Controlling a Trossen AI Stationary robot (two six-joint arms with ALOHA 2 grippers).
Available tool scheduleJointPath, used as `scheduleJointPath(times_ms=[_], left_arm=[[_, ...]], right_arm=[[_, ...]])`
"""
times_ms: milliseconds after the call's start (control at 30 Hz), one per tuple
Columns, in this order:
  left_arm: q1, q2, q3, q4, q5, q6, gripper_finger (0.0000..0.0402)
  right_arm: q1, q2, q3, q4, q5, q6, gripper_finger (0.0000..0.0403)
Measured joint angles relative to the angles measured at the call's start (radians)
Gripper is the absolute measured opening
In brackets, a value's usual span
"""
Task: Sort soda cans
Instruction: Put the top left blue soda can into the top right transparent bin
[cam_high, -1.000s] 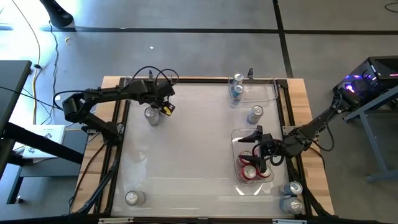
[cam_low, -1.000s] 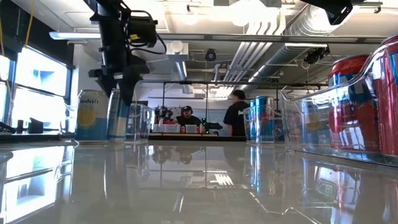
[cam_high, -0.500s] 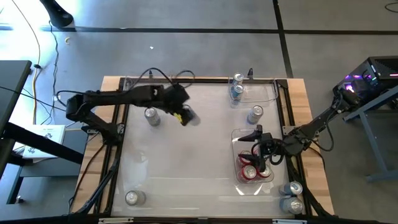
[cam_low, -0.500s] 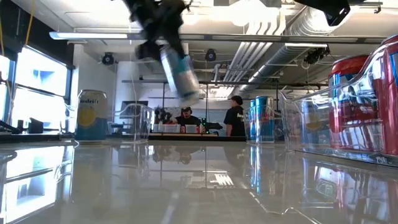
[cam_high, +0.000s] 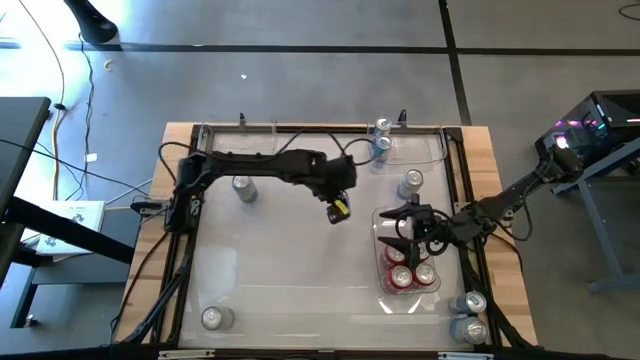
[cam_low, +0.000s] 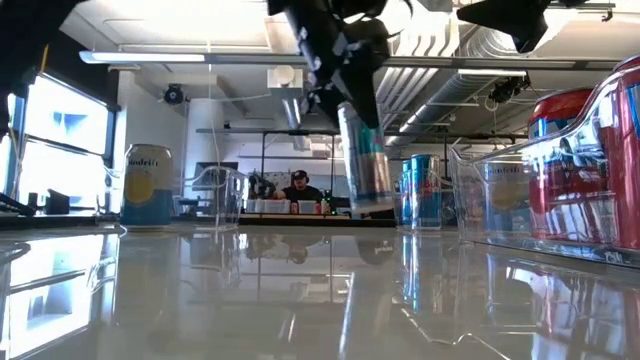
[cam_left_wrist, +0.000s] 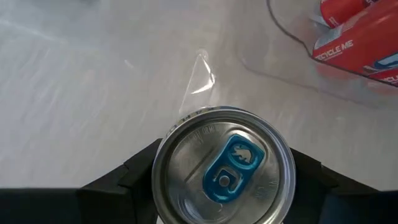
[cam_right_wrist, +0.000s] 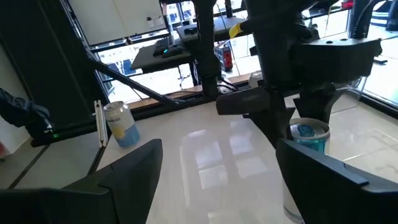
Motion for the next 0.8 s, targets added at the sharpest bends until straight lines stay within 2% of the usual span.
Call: scheduleJointPath(times_ms=[267,500,800], left_arm=[[-0.008,0.073,0.046,-0.023,0.001,0.021,0.0245],[-0.016,0.077,0.047,-0.018,-0.004,0.047,0.0251],[-0.021,0.072,0.048,-0.023,-0.008,0.073,0.0287]], right_arm=[[0.0,0.0,0.0,-0.007,-0.003,0.0,0.031],[0.0,0.0,0.0,-0.018,-0.003,0.015,0.031],[0.0,0.0,0.0,-0.033,-0.003,0.027,0.031]])
